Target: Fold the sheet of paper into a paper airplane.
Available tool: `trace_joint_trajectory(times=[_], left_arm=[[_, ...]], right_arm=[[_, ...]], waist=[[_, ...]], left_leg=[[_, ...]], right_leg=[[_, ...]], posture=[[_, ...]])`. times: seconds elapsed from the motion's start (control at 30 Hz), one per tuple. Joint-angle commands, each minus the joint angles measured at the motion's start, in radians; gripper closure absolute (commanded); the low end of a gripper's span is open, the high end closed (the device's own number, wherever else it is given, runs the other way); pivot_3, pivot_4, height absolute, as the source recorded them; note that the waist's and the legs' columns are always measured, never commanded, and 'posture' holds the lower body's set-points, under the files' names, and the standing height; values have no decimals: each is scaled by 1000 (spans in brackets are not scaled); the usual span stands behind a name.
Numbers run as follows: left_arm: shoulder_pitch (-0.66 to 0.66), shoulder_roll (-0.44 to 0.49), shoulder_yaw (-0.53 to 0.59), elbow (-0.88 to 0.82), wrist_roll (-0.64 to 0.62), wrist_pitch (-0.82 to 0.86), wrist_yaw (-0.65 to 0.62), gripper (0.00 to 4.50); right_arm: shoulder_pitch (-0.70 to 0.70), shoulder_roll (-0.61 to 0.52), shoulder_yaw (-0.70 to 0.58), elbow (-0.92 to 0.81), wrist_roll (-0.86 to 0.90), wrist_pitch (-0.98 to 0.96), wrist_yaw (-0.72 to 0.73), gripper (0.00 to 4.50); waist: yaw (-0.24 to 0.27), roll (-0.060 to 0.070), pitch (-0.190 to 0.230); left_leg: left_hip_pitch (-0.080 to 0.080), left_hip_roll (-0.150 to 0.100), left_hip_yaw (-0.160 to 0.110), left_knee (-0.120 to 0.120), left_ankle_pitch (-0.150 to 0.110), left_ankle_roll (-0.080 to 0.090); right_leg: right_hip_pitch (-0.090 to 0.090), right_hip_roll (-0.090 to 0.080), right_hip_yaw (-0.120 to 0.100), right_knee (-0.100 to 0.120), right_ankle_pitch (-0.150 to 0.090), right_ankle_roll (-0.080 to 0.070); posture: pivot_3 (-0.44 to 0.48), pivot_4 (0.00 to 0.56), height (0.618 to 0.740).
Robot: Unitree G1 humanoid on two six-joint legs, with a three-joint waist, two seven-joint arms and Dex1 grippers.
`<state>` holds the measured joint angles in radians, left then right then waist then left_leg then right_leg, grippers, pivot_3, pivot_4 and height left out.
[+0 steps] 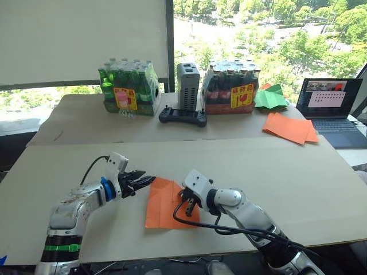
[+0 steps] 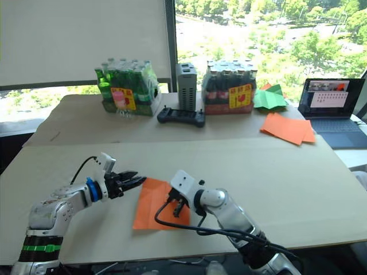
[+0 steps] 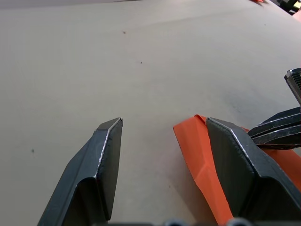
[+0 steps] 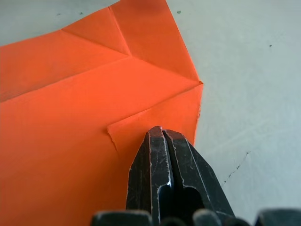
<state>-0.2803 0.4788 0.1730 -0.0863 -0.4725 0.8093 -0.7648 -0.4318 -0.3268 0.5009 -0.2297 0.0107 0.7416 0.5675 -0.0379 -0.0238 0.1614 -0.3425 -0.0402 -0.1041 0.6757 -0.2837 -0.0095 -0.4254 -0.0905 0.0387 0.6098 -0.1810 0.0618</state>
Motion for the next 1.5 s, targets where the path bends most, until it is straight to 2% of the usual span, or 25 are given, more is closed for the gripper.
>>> trace_joint_trajectory(times=[0.03,0.4,0.43,0.67,0.93,1.13,1.5], left_arm=[[-10,-14,9,-27,-25,1,34,1697],[29,-53,-21,-34,-62,7,68,1697],[29,-50,-25,-33,-58,0,68,2224],[31,-36,-53,-61,-41,-29,69,4478],[37,3,-103,-133,-15,-80,60,4478],[83,106,-258,-186,141,-228,15,4478],[119,139,-390,-153,322,-422,5,4478]], right_arm=[[-2,1,11,30,-15,-1,7,4500],[-8,7,7,30,-18,-4,-2,4500],[-8,8,7,29,-18,-4,-3,4500],[-7,13,5,31,-17,-1,-6,4500],[-3,27,-10,36,-15,0,-13,4500],[-4,43,-21,44,-11,3,-20,4500],[-31,62,-45,68,-9,-8,-27,4500]], waist=[[-1,0,0],[-2,0,0],[-2,0,0],[-3,0,0],[-3,0,0],[-5,0,0],[-4,0,1]], left_leg=[[0,0,0,0,0,0],[0,0,0,0,-1,-1],[0,0,0,0,-1,-1],[0,0,0,0,-1,-1],[0,0,0,-1,-1,-1],[0,0,1,-1,-1,-2],[-1,0,1,-2,-1,-1]], right_leg=[[0,0,0,0,0,0],[0,0,0,0,1,-2],[0,0,0,0,1,-2],[0,0,0,0,1,-2],[-1,0,0,-1,0,-1],[-1,0,0,-1,0,-2],[-2,0,0,-1,-1,-1]], posture=[[0,150,723],[0,150,723],[0,150,723],[0,150,723],[0,150,723],[0,150,723],[0,150,723]])
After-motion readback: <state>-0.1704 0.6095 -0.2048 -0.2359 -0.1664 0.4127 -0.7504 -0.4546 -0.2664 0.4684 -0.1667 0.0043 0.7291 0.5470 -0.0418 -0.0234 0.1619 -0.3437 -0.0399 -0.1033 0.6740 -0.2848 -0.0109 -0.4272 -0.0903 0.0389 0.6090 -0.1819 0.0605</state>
